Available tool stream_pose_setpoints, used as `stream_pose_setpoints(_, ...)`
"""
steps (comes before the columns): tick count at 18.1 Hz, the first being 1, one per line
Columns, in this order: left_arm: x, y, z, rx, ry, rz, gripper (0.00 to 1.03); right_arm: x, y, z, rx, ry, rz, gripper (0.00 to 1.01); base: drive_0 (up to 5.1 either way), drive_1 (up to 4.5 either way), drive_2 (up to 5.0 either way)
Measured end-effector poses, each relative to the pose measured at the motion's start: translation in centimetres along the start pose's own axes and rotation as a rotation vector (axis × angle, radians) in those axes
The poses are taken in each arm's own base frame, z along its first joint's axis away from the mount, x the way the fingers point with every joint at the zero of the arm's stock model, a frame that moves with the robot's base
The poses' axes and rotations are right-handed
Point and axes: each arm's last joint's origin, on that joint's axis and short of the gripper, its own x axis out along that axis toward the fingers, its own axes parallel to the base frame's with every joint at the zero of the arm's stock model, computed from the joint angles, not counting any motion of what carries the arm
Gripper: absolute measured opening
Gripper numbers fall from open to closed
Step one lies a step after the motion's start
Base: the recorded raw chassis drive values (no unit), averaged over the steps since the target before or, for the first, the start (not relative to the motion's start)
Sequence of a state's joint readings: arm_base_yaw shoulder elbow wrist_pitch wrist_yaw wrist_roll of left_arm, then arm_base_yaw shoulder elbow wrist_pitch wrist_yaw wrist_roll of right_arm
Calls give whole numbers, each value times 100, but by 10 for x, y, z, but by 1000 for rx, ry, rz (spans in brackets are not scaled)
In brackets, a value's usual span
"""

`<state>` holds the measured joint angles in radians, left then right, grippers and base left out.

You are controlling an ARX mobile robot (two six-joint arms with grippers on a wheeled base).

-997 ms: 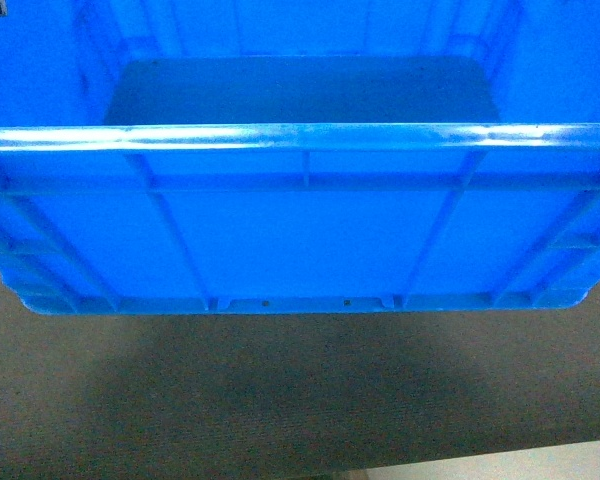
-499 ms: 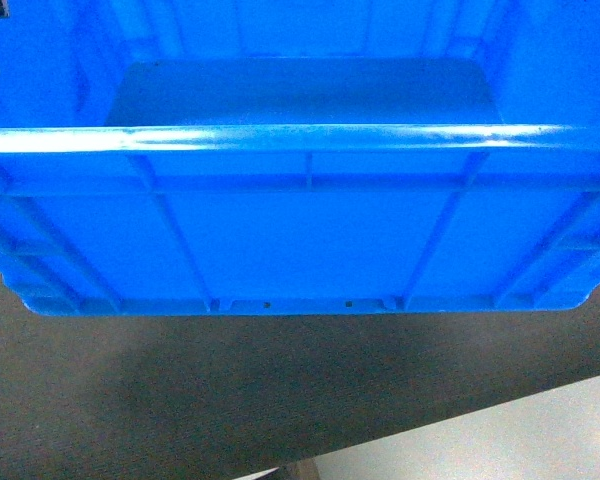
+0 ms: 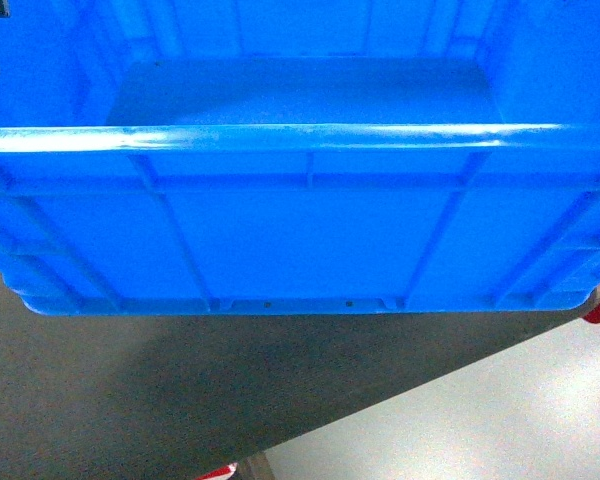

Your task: Place box next to blue box on left shelf

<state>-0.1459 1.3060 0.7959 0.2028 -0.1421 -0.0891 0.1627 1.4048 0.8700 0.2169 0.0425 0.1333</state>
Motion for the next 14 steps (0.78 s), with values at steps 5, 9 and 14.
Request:
stream_pose_setpoints(5, 0, 0, 0, 0, 0, 0, 17, 0, 0, 0, 0, 0, 0, 21, -159, -159, -159)
stream_pose_setpoints(9, 0, 0, 0, 0, 0, 0, 17, 0, 0, 0, 0, 0, 0, 21, -153, -153, -153)
stream_pose_setpoints(14, 0, 0, 0, 0, 0, 0, 17, 0, 0, 0, 0, 0, 0, 21, -153, -153, -153)
